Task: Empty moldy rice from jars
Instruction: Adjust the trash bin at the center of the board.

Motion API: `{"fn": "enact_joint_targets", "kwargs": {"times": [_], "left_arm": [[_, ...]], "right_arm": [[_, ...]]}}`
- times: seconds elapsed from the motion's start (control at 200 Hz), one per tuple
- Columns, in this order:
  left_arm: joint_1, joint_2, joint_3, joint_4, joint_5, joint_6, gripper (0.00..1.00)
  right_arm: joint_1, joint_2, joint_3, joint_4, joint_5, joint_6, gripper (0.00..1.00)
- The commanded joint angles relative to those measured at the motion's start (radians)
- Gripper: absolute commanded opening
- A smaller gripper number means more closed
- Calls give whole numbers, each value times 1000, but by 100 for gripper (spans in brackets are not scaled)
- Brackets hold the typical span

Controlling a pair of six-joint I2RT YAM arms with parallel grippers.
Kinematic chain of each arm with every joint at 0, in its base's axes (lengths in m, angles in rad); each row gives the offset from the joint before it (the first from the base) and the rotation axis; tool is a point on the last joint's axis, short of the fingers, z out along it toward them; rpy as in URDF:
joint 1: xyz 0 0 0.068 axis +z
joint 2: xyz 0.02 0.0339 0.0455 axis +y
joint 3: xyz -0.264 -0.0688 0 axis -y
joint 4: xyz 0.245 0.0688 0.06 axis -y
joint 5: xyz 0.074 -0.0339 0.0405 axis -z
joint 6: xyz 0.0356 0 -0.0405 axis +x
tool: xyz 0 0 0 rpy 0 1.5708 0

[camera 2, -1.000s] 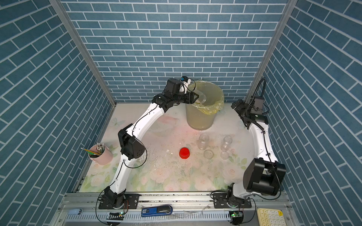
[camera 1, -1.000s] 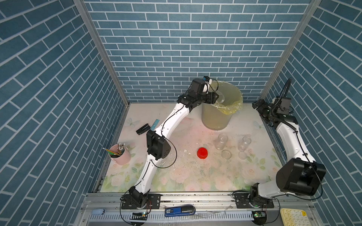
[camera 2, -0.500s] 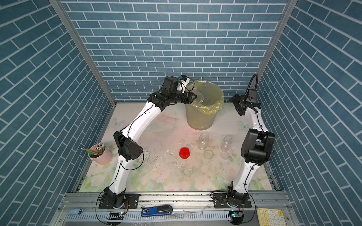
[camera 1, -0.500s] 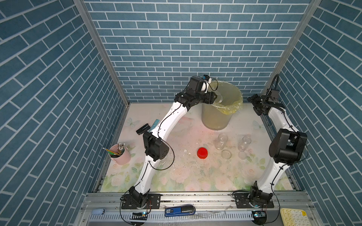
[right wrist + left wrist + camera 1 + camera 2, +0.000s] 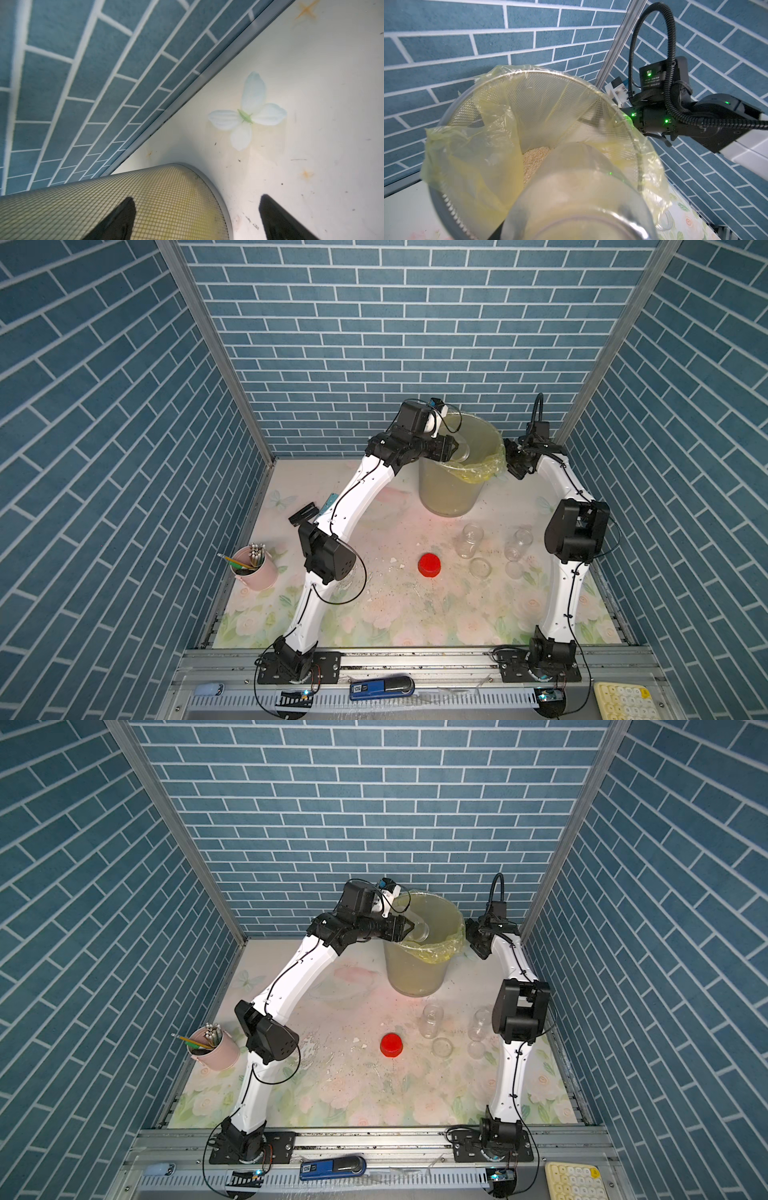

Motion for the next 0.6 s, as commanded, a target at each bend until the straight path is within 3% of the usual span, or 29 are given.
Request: {"fn": "enact_joint_targets", "kwargs": {"times": [0.0,0.165,0.42,0.595], "left_arm": [[6,-59,15,-35,-30,34,23],[19,-88,-15,-58,-56,53,22],[28,-71,44,-185,-152,102,22],[-5,-38,56,-177,-172,116,18]], "right_arm": [[65,-88,-103,-3,-32,-57,94],[79,-181,-229,42,6,-65,94],[73,-285,-276,14,109,-126,95],[59,-363,-333,34,146,-144,95]]}}
